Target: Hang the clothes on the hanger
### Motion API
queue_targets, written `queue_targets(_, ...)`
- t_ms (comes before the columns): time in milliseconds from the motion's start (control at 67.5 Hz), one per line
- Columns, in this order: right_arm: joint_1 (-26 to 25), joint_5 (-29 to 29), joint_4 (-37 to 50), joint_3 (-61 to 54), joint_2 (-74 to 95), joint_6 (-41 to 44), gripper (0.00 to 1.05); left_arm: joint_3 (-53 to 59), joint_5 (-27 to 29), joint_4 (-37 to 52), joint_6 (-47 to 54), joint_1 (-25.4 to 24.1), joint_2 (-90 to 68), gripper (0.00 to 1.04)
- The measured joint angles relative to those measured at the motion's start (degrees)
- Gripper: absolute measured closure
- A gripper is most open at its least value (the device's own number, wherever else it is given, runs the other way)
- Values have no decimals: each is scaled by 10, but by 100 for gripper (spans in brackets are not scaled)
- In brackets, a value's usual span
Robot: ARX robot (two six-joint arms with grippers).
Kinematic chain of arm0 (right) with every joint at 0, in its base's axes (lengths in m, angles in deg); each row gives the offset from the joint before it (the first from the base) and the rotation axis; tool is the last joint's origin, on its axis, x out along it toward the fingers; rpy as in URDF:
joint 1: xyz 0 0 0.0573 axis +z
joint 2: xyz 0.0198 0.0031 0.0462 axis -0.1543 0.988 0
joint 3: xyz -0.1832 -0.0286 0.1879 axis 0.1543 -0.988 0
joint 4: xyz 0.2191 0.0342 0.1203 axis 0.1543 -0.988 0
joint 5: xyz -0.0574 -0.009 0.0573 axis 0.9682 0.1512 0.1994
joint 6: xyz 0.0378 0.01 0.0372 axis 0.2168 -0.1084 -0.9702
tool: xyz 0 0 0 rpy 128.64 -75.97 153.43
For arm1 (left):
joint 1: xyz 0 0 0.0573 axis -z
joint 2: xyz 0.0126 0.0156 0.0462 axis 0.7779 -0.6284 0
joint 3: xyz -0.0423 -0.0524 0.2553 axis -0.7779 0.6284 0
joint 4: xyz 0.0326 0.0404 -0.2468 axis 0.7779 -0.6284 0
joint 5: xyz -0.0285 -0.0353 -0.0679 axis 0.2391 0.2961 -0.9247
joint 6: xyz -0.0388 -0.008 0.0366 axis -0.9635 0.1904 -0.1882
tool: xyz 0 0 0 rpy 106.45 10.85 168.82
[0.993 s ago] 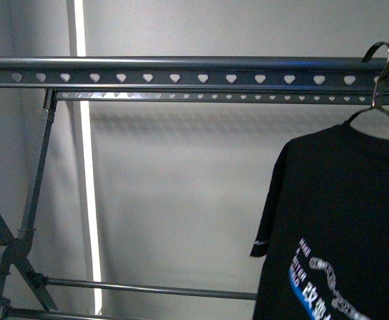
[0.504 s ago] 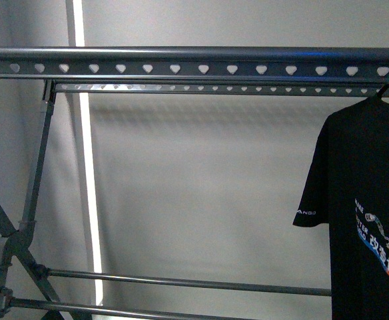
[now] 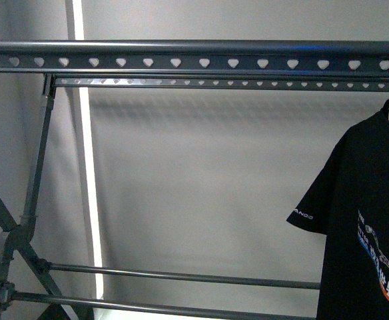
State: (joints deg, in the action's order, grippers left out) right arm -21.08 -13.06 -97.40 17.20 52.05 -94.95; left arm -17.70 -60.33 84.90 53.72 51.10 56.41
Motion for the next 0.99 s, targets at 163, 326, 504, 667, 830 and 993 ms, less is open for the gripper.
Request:
queue_targets(163,-9,-6,213,-175,-171,35,27,0,0,-33,0,0,32,101)
queue_targets(326,-11,-3,377,-431,-417,130,7,0,0,-62,0,0,61,101)
queue_targets(504,61,0,327,-747,-702,338,7,0,0,-89,0,0,88,101)
queue_targets(667,111,20,309,-777,-775,483,7,0,0,-188,0,0,182,101)
queue_targets(830,151,65,440,-777,-650,507,7,0,0,-189,0,0,185,101)
queue_targets(993,156,111,624,-777,-429,474,7,0,0,-190,0,0,186,79)
